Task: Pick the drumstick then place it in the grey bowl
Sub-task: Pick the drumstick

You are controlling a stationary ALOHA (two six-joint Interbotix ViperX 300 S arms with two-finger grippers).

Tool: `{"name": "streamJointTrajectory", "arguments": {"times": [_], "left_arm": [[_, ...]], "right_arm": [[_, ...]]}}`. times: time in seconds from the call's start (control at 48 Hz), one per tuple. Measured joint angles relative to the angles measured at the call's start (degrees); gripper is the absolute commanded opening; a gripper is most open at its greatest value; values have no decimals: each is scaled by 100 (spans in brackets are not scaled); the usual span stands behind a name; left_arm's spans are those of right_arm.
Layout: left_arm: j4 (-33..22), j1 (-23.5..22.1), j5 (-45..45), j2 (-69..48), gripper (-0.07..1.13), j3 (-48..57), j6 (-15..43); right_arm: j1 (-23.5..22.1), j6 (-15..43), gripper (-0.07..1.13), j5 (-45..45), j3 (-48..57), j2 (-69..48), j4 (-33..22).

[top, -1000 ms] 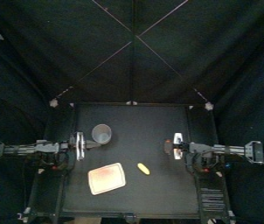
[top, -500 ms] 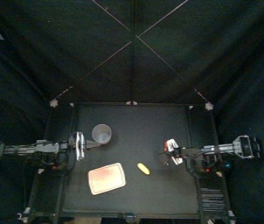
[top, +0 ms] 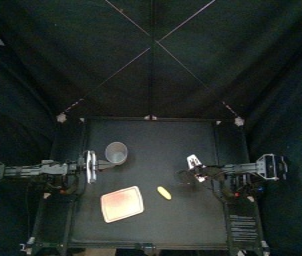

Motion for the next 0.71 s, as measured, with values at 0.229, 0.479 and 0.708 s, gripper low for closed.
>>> {"name": "streamJointTrajectory", "arguments": {"times": [0.229,0.479,0.708], "left_arm": [[-18,0,9,0,2,9,-18],[-132,9,0,0,2,35,-18],[-237,9,0,0,2,35,-18]], "right_arm": [[-255,-18,94,-501,-9,510,-229],[-527,-9,92,-615,-79,712,114],[-677,-9,75,-642,-97,712,501]]}}
